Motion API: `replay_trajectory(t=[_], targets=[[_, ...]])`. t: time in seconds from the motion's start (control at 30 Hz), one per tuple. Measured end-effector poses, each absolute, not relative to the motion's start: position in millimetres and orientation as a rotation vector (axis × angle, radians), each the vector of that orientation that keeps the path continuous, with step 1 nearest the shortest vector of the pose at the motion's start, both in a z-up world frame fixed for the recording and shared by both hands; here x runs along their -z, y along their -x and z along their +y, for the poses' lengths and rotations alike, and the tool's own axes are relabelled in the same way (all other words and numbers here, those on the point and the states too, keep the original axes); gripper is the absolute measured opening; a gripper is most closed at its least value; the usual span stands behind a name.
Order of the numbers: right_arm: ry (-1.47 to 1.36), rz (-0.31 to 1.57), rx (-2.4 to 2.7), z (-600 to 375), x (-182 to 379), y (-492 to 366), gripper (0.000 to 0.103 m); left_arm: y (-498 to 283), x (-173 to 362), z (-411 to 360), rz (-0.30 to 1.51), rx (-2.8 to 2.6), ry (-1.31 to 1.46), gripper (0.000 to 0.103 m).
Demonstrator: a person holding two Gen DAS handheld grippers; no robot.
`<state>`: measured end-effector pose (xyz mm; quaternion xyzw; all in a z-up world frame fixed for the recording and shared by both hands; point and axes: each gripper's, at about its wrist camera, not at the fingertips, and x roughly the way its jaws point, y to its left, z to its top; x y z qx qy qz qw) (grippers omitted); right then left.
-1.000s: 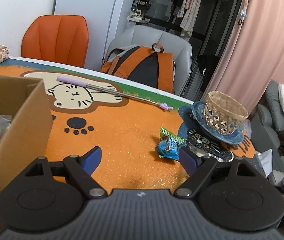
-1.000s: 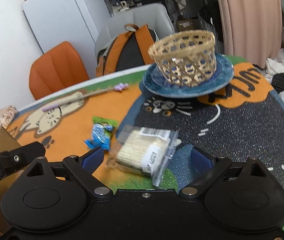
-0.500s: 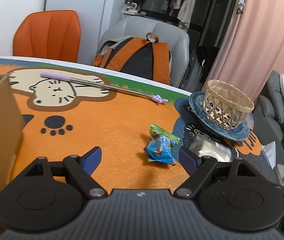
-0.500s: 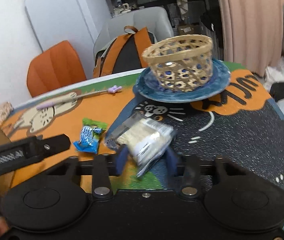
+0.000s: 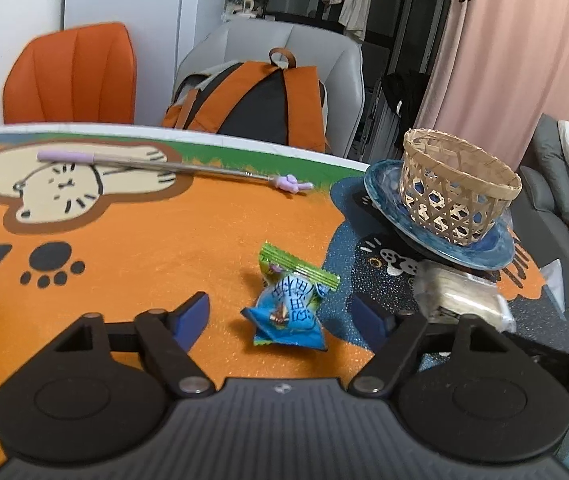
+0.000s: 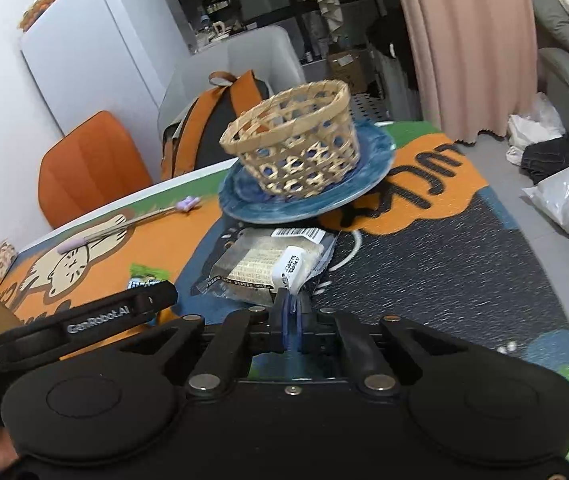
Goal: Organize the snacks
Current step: 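Grasp the blue-green candy packet with the left tool while the right tool grasps the white biscuit packet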
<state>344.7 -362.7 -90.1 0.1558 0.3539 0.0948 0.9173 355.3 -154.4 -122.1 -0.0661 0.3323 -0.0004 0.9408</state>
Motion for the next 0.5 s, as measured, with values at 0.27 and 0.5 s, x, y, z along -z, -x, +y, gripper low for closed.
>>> replay_trajectory(t=[0.27,0.5], targets=[[-0.324,0.714,-0.217,-360.3,90.2,-344.3,0.004,-351.9,117.3,-147.7,0.659,0.023,0.152,0.03],[-0.326,0.668,-0.24,-350.3,76.9,-334.7,0.003,-326.4,91.6,-134.8,0.608,0.03,0.182,0.029]])
